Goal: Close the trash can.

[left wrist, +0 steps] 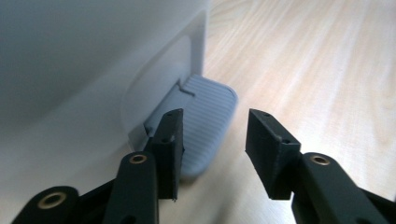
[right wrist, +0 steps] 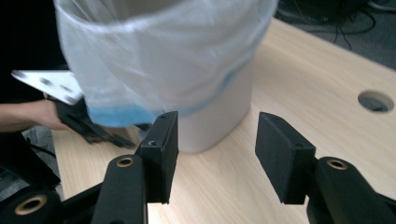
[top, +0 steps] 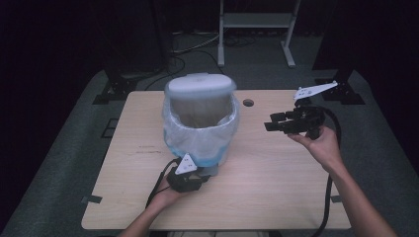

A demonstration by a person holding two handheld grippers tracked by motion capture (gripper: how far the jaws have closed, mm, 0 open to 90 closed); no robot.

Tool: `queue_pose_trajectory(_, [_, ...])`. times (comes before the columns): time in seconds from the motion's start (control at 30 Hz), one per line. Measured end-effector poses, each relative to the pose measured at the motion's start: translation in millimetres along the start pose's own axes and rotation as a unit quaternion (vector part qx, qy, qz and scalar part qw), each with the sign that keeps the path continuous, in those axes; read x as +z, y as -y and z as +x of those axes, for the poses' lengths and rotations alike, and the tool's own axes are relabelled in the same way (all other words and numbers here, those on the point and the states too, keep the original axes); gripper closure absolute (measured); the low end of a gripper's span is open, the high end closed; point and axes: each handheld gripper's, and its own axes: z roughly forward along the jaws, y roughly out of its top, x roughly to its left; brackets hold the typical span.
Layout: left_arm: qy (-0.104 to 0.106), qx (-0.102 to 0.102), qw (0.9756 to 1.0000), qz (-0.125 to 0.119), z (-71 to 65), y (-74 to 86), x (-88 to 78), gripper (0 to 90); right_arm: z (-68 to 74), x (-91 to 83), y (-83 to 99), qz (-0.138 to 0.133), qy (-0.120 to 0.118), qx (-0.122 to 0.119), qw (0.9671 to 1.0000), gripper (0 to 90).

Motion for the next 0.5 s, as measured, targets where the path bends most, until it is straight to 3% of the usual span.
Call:
queue_pose_trajectory(0.17, [-0.004,0.008,1.0000,-0.002,-1.2,0.3,-15.4,53.4,-10.5,6.8,19.0,0.002,0.005,0.017,0.9998,46.2])
queue_pose_trajectory(0.23, [-0.005,0.000,1.0000,-0.008,-0.8,1.8,-20.3,52.9,-14.5,8.6,25.3,0.003,0.008,0.022,0.9997,46.1])
queue_pose_trajectory(0.5, [-0.024,0.002,0.9996,-0.013,3.8,0.8,-38.5,51.9,-23.7,12.8,46.9,0.008,0.016,0.039,0.9991,44.9])
